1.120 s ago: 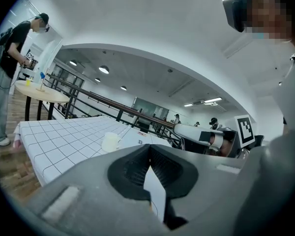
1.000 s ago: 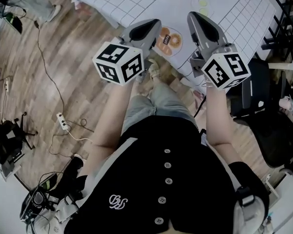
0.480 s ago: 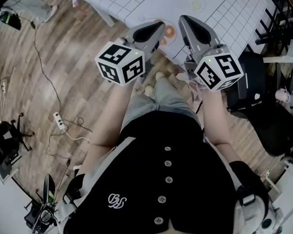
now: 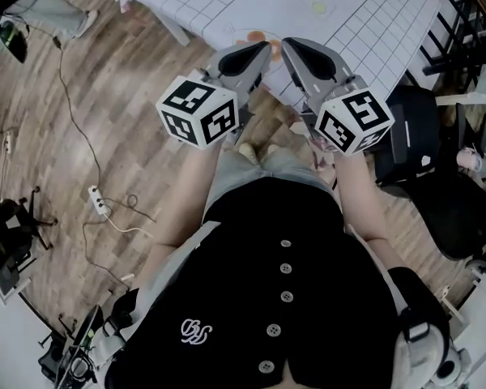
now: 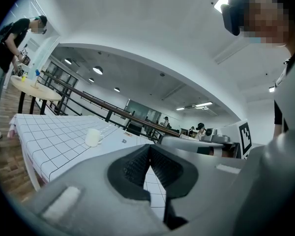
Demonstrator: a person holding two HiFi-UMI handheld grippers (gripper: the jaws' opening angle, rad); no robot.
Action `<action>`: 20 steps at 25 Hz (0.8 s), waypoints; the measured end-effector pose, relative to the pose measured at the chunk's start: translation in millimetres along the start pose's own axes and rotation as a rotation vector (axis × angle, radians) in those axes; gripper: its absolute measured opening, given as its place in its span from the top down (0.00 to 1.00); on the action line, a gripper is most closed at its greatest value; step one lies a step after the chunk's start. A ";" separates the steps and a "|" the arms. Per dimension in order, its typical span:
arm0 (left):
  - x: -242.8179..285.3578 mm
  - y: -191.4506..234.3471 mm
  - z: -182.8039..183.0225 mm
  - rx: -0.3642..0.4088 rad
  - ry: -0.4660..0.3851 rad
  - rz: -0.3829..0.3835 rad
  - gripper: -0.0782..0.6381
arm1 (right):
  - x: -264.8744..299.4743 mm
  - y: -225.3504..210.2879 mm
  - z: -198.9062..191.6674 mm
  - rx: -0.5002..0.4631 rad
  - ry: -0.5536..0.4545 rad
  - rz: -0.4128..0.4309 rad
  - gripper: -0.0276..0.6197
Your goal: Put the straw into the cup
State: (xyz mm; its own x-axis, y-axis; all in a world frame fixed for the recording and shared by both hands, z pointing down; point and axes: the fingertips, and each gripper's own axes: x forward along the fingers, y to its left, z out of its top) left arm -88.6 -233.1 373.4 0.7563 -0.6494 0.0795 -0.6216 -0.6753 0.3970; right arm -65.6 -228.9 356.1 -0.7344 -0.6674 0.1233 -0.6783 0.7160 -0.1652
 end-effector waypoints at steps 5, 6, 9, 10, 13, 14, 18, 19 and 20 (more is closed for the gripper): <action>3.3 -21.1 -3.3 0.005 -0.013 0.004 0.89 | -25.8 -8.4 -6.9 -0.012 0.035 0.001 0.95; 4.2 -24.4 -5.8 0.012 -0.007 0.007 0.89 | -30.5 -10.2 -9.0 -0.019 0.044 -0.002 0.95; 6.6 -31.8 -17.6 -0.004 0.016 0.002 0.89 | -41.8 -12.9 -14.0 -0.024 0.057 0.006 0.95; 7.1 -33.7 -21.7 -0.013 0.021 0.000 0.89 | -44.7 -13.4 -14.9 -0.017 0.058 0.015 0.95; 7.0 -35.5 -26.9 -0.009 0.020 0.017 0.89 | -48.9 -16.5 -16.9 -0.012 0.067 0.035 0.95; 6.6 -35.3 -26.7 -0.009 0.018 0.022 0.89 | -49.3 -17.7 -17.0 -0.011 0.069 0.041 0.95; 4.5 -36.5 -23.0 -0.014 0.009 0.027 0.89 | -51.6 -22.4 -15.7 -0.003 0.067 0.039 0.95; 4.0 -37.9 -22.5 -0.013 0.008 0.025 0.89 | -52.2 -22.5 -16.2 -0.009 0.069 0.036 0.95; 3.7 -39.8 -22.6 -0.013 0.008 0.021 0.89 | -52.9 -22.5 -17.9 -0.017 0.073 0.033 0.95</action>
State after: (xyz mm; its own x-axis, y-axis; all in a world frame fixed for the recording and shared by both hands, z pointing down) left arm -56.4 -200.7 378.5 0.7451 -0.6602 0.0951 -0.6343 -0.6573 0.4069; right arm -11.9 -206.1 370.8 -0.7559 -0.6267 0.1896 -0.6532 0.7414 -0.1537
